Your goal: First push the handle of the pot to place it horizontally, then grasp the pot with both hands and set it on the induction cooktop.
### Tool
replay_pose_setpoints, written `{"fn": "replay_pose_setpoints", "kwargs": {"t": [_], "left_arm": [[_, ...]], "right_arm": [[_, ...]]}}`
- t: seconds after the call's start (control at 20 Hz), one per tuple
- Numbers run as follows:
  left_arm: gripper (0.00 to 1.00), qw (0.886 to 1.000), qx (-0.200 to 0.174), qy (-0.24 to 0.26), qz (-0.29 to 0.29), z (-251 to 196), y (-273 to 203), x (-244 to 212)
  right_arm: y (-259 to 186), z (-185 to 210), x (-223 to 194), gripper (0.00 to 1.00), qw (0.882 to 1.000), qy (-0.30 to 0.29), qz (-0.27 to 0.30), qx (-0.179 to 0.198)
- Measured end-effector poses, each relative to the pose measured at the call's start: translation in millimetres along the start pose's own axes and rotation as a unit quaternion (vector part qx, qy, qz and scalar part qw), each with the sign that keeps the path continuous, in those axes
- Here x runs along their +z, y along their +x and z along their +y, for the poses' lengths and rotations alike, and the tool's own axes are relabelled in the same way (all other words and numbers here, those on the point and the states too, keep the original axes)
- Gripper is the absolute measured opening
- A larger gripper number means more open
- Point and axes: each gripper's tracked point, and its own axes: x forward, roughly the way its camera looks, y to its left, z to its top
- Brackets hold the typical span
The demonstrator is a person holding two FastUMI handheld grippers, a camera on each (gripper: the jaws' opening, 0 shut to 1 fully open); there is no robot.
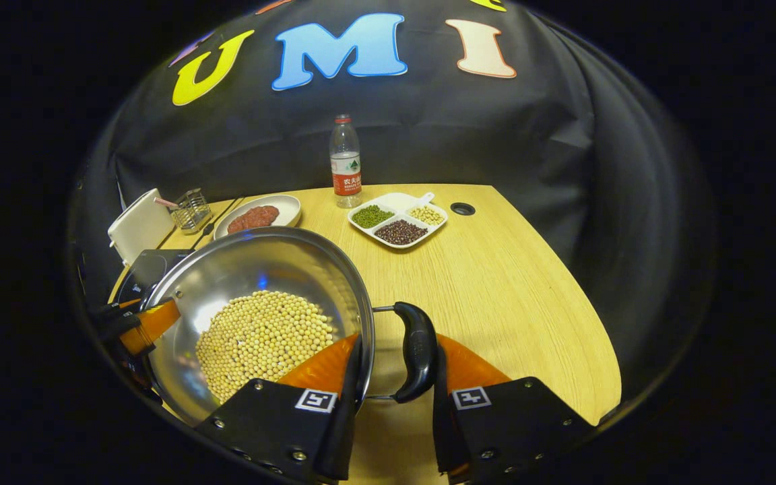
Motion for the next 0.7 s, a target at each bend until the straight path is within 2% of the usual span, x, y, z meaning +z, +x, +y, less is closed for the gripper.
{"fn": "replay_pose_setpoints", "kwargs": {"t": [0.05, 0.1, 0.25, 0.3, 0.45, 0.5, 0.65, 0.7], "left_arm": [[0.63, 1.0, -0.004, 0.003, -0.003, 7.6, -2.4, 3.4], [0.67, 1.0, -0.008, 0.005, -0.005, 15.5, -4.5, 7.1], [0.63, 1.0, -0.016, 0.011, -0.019, 43.0, -13.4, 17.2], [0.67, 1.0, -0.018, 0.011, -0.023, 51.7, -16.0, 20.2], [0.67, 0.999, -0.025, 0.014, -0.026, 77.9, -20.5, 24.4], [0.71, 0.999, -0.026, 0.018, -0.028, 86.8, -21.2, 28.1], [0.71, 0.999, -0.03, 0.026, -0.033, 114.6, -22.0, 34.9], [0.67, 0.999, -0.03, 0.027, -0.034, 125.2, -22.5, 37.0]], "right_arm": [[-4.9, 6.9, 0.3, 0.48, 1.0, 0.004, -0.001, -0.004], [-10.3, 15.7, -0.1, 0.48, 1.0, 0.009, -0.003, -0.007], [-23.3, 40.2, 0.8, 0.47, 1.0, 0.018, -0.01, -0.013], [-27.6, 49.6, 1.9, 0.48, 1.0, 0.022, -0.013, -0.014], [-37.0, 73.7, 2.9, 0.48, 0.999, 0.028, -0.02, -0.021], [-38.7, 82.6, 2.4, 0.48, 0.999, 0.031, -0.021, -0.023], [-42.5, 110.1, 3.0, 0.47, 0.999, 0.041, -0.021, -0.024], [-43.4, 118.6, 3.6, 0.47, 0.999, 0.042, -0.023, -0.025]]}}
